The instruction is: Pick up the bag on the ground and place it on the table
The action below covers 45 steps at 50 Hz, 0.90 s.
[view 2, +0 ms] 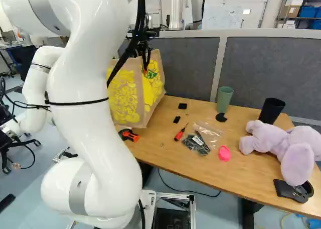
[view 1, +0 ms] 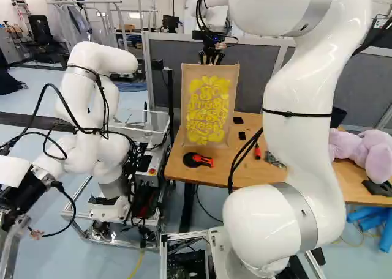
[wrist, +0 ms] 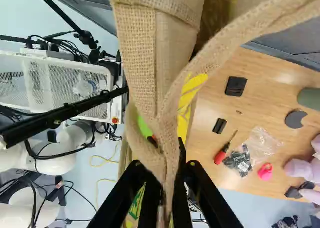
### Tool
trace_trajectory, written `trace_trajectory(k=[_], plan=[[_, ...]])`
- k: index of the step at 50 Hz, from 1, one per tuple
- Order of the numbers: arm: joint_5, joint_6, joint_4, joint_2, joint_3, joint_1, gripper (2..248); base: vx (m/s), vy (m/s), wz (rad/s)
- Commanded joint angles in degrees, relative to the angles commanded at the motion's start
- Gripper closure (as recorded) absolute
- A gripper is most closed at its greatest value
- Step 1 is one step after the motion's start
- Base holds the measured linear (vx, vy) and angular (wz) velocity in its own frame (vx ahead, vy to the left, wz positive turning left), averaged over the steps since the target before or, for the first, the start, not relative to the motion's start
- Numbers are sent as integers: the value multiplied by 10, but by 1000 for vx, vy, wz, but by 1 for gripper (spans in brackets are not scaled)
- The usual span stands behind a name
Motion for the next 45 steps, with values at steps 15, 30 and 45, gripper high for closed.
trace_trajectory(k=[15,30,45], plan=[[0,0,0,-36,-38,-1,225,0,0,0],[0,0,0,-84,-77,-2,225,0,0,0],[0,0,0,-120,-105,-2,225,0,0,0]])
